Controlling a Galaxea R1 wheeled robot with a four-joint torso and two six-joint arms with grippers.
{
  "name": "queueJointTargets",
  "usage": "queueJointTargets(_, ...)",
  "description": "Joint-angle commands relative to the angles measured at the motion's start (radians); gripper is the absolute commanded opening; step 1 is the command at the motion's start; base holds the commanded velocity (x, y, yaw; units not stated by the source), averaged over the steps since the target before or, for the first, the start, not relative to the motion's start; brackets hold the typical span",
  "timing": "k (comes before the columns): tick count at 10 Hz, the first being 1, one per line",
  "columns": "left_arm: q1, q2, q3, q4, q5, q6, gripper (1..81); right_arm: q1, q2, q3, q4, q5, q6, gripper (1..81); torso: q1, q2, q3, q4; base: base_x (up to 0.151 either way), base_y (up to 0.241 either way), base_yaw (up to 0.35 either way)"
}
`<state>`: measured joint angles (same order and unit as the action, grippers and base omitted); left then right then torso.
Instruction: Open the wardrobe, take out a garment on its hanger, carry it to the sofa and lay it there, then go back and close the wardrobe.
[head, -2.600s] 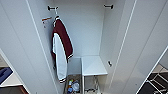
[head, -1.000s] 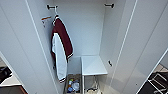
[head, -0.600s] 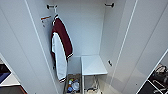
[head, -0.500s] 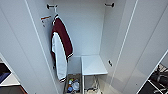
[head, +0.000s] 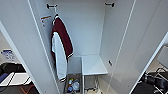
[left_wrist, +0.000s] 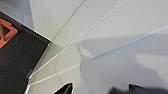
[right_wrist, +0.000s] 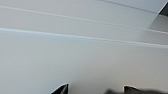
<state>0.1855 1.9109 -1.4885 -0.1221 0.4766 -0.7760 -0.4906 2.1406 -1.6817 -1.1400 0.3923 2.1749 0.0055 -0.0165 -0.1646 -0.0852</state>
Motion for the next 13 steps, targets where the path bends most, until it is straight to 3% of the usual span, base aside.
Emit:
queueJointTargets(1,-0.047,0.126,0.094,-0.039,0.004,0.015,81.1,0.056,0.096,0.051,-0.167,0.066,-0.007,81.1,0.0,0.0,0.0,0.0,0.0,0.0,0.0)
queueJointTargets(3,0.004,0.154,0.059,-0.034,0.002,0.021,81.1,0.034,0.118,0.018,-0.214,0.065,-0.007,81.1,0.0,0.0,0.0,0.0,0.0,0.0,0.0)
queueJointTargets(6,0.107,0.146,0.005,-0.01,0.002,0.033,81.1,-0.053,0.19,-0.094,-0.28,-0.035,-0.007,81.1,0.0,0.001,-0.001,0.0,0.0,0.0,0.0)
queueJointTargets(7,0.163,0.148,-0.006,0.023,-0.011,0.034,81.1,-0.091,0.207,-0.141,-0.303,-0.036,-0.007,81.1,0.0,0.001,-0.001,0.0,0.0,0.0,0.0)
queueJointTargets(9,0.355,0.165,-0.012,0.137,-0.081,0.034,81.1,-0.2,0.216,-0.22,-0.402,-0.041,-0.007,81.1,0.0,0.001,-0.001,0.0,0.0,0.0,0.0)
queueJointTargets(10,0.479,0.189,-0.058,0.202,-0.162,0.034,81.1,-0.265,0.218,-0.268,-0.438,-0.05,-0.01,81.1,0.0,0.001,-0.001,0.0,0.0,0.0,0.0)
queueJointTargets(11,0.589,0.225,-0.124,0.243,-0.246,0.034,81.1,-0.317,0.23,-0.32,-0.443,-0.056,-0.015,81.1,0.0,0.001,-0.001,0.0,0.0,0.0,0.0)
queueJointTargets(13,0.751,0.32,-0.251,0.327,-0.341,0.034,81.1,-0.421,0.267,-0.416,-0.449,-0.058,-0.027,81.1,0.0,0.001,-0.001,0.0,0.0,0.0,0.0)
